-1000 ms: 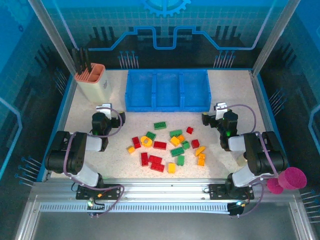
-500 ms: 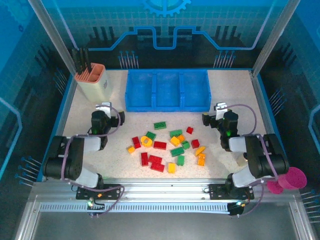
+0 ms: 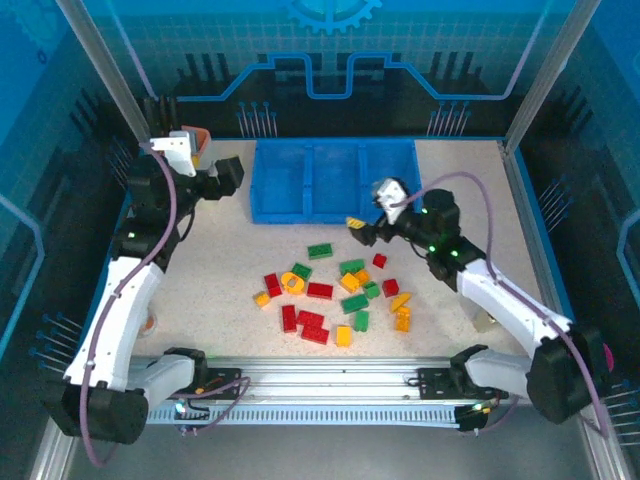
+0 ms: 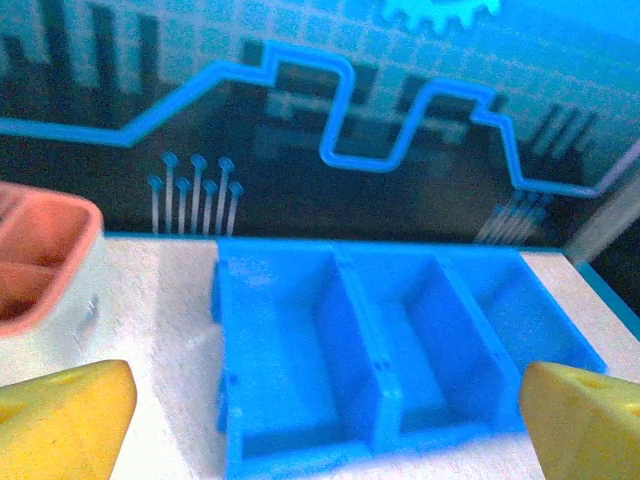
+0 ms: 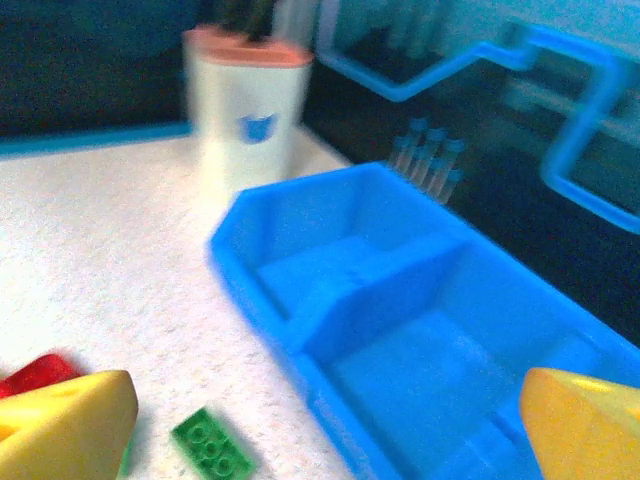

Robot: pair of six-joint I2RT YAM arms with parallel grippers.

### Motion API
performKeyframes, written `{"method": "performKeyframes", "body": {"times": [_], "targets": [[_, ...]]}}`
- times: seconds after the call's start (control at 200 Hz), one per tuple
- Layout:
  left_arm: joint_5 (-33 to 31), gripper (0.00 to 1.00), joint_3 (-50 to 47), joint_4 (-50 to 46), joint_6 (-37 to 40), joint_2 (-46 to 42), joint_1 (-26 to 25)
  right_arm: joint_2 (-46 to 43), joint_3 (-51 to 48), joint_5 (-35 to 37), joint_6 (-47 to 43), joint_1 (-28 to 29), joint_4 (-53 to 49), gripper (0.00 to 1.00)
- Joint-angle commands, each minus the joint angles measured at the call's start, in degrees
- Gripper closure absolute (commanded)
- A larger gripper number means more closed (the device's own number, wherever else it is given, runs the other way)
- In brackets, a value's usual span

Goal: Sort the legos into containers by color

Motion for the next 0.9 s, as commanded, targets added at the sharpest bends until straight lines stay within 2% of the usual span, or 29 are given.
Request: {"method": "performKeyframes", "body": {"times": [0.0,0.1,0.225,0.405,0.66,0.896], "targets": [[7.0,0.01,0.0,-16.4,0.9,-2.6,-0.2,7.7,9.8,-3.8,-13.6,4.7,-18.3,0.01],[6.6,0.0,-2.2,-18.7,2.7,-6.2,-0.3,15.6,16.9,-3.1,-18.1,8.1,-24.5,0.01],[5.6,0.0,-6.7,-16.2,2.8,-11.9,-0.5,25.1,24.9,-1.7,-24.6,10.6,-34.0,0.03],[3.2,0.01,-9.5,-16.1,4.1,-14.9,-0.9,37.3,34.3,-1.5,-31.0,11.2,-45.5,0.15],[0.8,0.0,-12.2,-16.3,6.0,-15.2,-3.3,45.4,37.5,1.5,-36.8,10.2,-46.9,0.2],[-0.7,0.01,-14.0,-15.3,6.7,-14.7,-3.9,50.7,41.1,1.7,-37.3,9.5,-47.2,0.23]]}}
